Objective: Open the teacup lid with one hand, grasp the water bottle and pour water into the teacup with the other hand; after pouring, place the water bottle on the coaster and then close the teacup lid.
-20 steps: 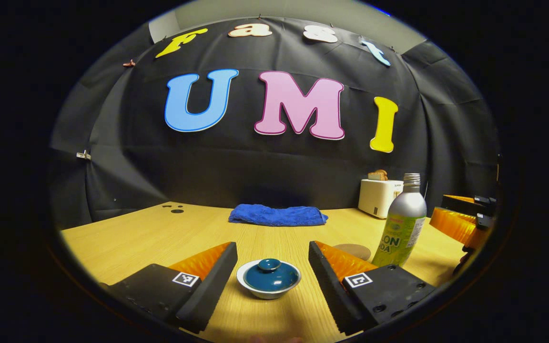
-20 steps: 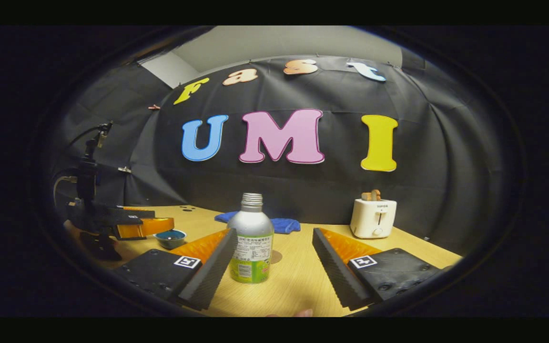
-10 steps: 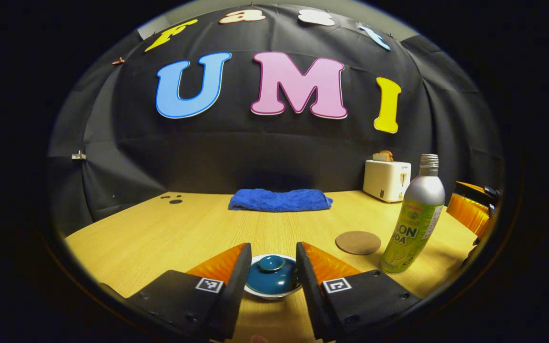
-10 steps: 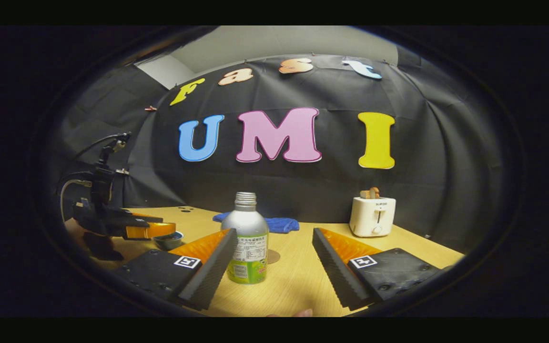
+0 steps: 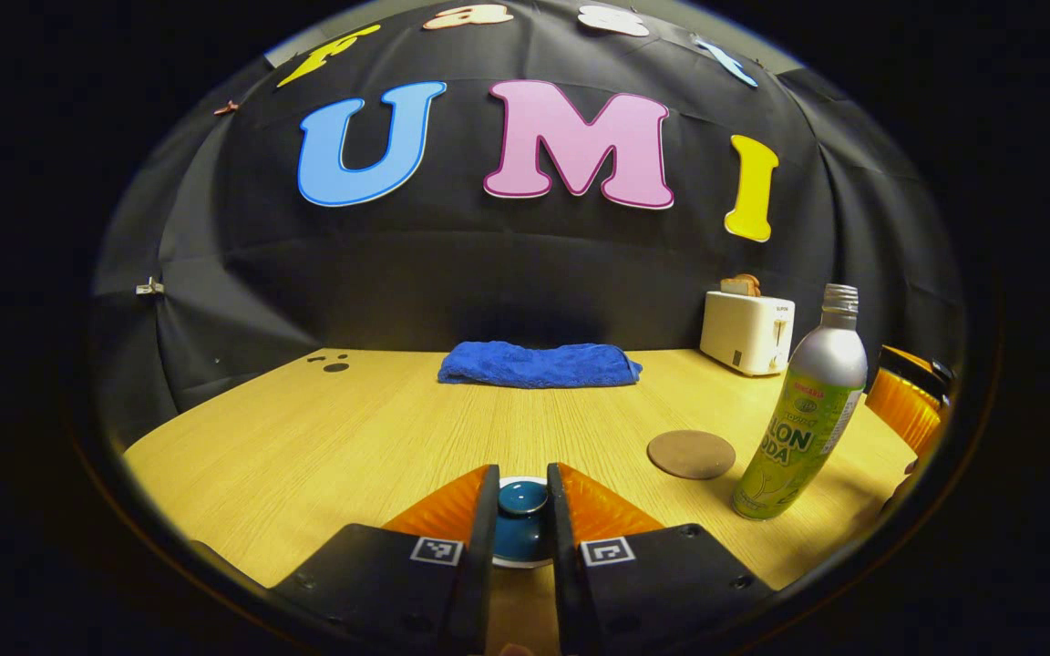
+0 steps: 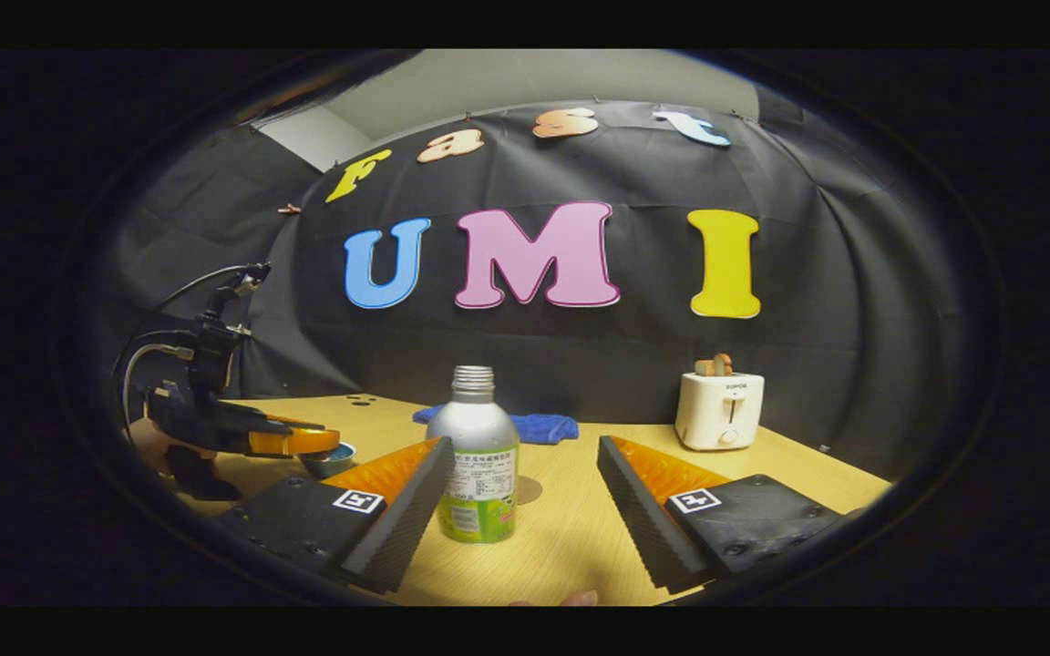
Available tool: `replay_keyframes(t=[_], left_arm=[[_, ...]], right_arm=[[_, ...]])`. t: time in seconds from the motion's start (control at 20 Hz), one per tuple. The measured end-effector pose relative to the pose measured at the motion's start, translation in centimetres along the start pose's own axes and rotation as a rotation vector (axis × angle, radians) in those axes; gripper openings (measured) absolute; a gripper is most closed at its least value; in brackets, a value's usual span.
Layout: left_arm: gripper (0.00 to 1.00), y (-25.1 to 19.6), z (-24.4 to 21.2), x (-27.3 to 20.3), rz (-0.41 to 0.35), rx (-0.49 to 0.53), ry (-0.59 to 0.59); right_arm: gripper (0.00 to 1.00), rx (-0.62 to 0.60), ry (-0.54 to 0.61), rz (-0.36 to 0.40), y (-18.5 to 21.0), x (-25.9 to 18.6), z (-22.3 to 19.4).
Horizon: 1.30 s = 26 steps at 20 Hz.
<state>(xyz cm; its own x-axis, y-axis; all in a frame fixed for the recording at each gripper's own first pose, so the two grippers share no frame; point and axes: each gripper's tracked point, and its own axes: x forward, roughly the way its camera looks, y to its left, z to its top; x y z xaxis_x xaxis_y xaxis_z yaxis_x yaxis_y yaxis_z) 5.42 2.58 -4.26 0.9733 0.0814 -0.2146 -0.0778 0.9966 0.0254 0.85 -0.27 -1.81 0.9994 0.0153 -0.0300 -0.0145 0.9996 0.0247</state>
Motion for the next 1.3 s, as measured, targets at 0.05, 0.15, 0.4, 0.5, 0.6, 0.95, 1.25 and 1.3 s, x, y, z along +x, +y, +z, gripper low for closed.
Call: replay_keyframes(t=[0.05,0.15,0.4,0.5,0.6,0.95,1.25,1.3], left_arm=[[0.32,0.0,0.2,-0.1,-0.001,-0.015,-0.016],[0.32,0.0,0.7,-0.5,-0.006,-0.036,-0.05],[0.31,1.0,5.0,-1.3,-0.003,-0.07,-0.16],[0.32,1.9,6.6,-1.7,-0.011,-0.137,-0.198],[0.31,3.5,7.4,-2.2,0.005,-0.165,-0.222],[0.31,8.1,7.2,-2.9,0.065,-0.181,-0.222],[0.31,11.4,6.7,-3.4,0.083,-0.216,-0.216],[0.31,11.8,6.6,-3.3,0.077,-0.234,-0.213]], right_arm=[[0.98,0.004,0.011,0.009,0.3,0.1,-0.3],[0.98,0.016,0.038,0.028,1.2,0.4,-1.2],[0.98,0.061,0.109,0.05,2.6,1.7,-3.0],[0.98,0.057,0.13,0.053,3.2,2.6,-3.6],[0.98,0.053,0.133,0.045,3.5,3.4,-3.7],[0.81,-0.037,0.131,0.026,3.9,5.5,-3.5],[0.78,-0.771,0.067,-0.003,4.6,8.7,1.2],[0.78,-0.812,0.09,0.024,5.6,9.3,0.3]])
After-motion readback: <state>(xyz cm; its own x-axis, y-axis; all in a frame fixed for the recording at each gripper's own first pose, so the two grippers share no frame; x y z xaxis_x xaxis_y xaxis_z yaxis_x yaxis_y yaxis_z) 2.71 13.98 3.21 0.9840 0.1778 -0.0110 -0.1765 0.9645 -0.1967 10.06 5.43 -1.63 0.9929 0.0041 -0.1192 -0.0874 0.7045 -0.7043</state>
